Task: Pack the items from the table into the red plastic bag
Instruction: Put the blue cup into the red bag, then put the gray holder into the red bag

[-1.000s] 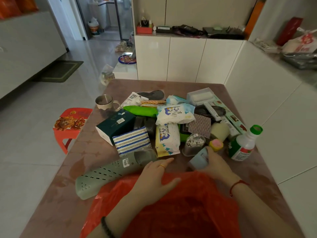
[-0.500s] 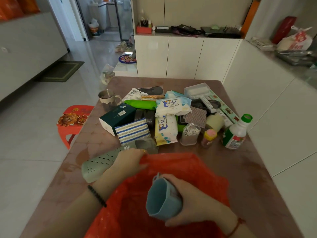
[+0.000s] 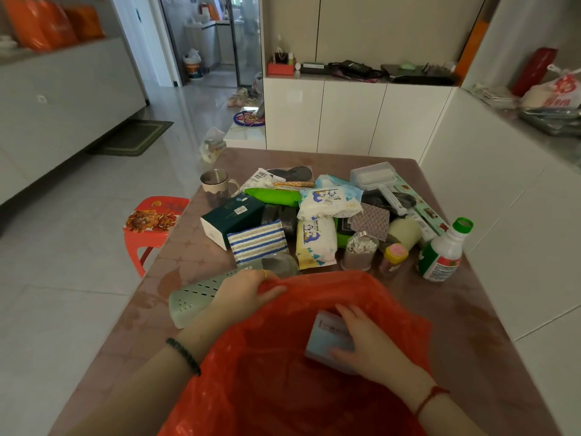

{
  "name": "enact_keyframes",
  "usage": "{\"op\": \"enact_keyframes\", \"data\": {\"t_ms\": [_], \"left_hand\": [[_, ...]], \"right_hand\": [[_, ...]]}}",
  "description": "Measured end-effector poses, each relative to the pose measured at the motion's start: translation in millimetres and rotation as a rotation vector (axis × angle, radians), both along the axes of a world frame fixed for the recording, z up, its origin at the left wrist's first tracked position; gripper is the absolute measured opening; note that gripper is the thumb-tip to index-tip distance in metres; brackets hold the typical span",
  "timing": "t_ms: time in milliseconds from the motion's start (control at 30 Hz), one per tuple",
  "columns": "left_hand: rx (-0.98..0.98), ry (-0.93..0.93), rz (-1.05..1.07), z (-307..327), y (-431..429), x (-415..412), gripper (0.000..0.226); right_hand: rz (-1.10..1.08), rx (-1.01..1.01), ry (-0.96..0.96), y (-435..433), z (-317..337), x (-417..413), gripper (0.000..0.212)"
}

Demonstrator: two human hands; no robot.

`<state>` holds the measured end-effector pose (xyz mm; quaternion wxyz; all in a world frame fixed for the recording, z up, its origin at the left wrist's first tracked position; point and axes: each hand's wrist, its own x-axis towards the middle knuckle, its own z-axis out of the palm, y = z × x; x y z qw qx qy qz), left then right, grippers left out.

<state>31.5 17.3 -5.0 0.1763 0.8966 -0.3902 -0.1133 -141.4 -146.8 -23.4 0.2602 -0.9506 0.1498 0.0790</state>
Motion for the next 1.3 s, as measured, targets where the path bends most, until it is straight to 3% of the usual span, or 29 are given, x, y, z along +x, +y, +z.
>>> {"op": "enact_keyframes", "data": {"t_ms": [100,200,333,500,767,933,1033,1133,1233,1300], "left_hand": [[-0.102,0.116,0.053,8.7,14.2,8.3,0.038],[-0.177,0.199,0.174,9.6,26.1,29.4,0.040],[0.030,0.243,0.249,-3.2,34.8,60.3,0.064],[0.220,0.275,0.176,-27.1,28.7,77.7,0.085],[0.324,0.152,0.075,-73.4,29.0,93.4,0.090],[0.216,0.189,0.115,-45.2,49.6,102.4,0.087],[0.030,0.168,0.192,-2.8,59.5,99.8,0.091],[-0.287,0.232,0.257,43.2,55.2,73.7,0.095],[-0.412,0.171,0.240,73.2,41.8,18.8,0.090],[-0.414,0.088,0.229,80.0,30.2,-21.2,0.090]], "right_hand": [[-0.026,0.231,-0.211,-0.3,36.1,13.4,0.044],[-0.078,0.400,-0.339,-3.3,63.9,42.5,0.032],[-0.110,0.403,-0.234,-10.1,63.5,104.8,0.048],[0.106,0.187,0.017,-5.9,32.1,162.5,0.076],[0.133,0.069,0.157,-1.1,-20.1,189.3,0.078],[0.093,0.225,-0.021,-0.9,-2.2,181.7,0.069],[-0.003,0.346,-0.292,6.3,20.0,168.7,0.080],[-0.198,0.672,-0.492,25.3,51.3,141.4,0.094],[-0.277,1.136,-0.548,53.1,75.8,110.8,0.100],[-0.312,1.163,-0.666,68.8,77.1,94.4,0.090]]}}
